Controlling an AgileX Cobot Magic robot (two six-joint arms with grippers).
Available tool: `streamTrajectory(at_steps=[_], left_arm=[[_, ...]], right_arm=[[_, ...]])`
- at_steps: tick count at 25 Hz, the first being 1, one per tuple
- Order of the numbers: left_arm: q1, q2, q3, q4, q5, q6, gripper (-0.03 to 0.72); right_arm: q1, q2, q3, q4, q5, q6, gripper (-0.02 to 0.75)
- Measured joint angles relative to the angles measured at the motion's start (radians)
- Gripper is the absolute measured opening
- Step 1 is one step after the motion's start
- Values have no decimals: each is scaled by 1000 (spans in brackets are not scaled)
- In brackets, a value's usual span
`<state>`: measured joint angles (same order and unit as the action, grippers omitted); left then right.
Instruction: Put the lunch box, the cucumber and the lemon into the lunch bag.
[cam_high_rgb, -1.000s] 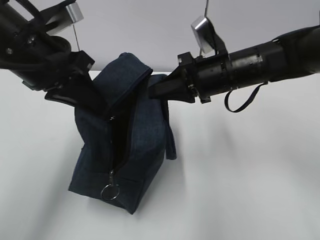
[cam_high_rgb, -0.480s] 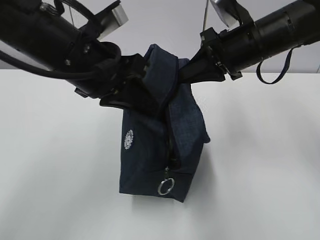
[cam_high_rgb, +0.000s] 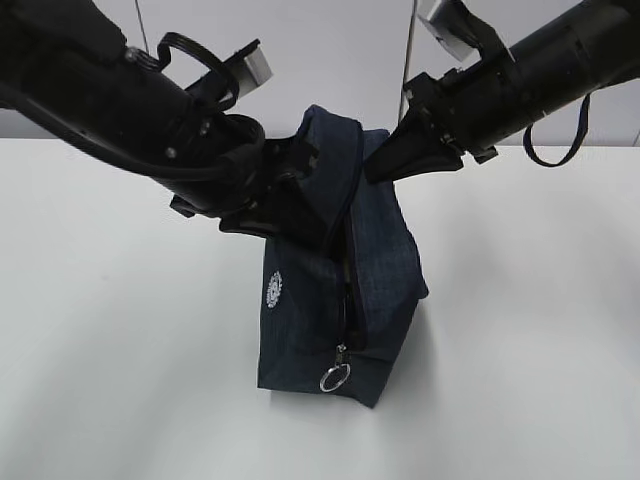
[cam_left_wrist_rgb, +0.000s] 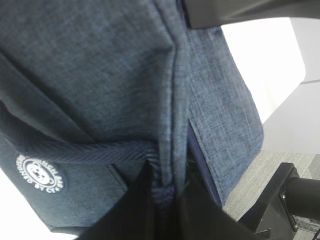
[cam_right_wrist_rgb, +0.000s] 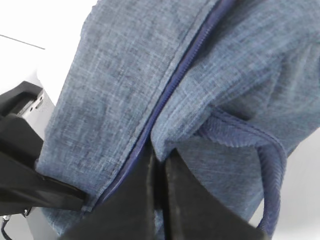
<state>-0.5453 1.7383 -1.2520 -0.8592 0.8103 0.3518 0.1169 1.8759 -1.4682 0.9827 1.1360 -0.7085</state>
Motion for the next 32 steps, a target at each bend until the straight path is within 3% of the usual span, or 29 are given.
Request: streamTrajectory(at_steps=[3,6,11,15,27,32], left_arm=[[0,2,0,7,-4,0,11],[0,2,0,9,-8,0,55],[0,2,0,22,-8,2,267],[0,2,0,35,-6,2,380],[25,-62,0,227,16,-52,403],[45,-133,0,284,19,-60,399]], right_arm=[[0,11,0,0,1,0,20],[0,11,-2,6,2,1,97],[0,11,-3,38,3,1,300],[0,11,-5,74,11,1,341],[0,-5,-57,78,2,-2,349],[0,-81,-61,68,-81,-19,349]])
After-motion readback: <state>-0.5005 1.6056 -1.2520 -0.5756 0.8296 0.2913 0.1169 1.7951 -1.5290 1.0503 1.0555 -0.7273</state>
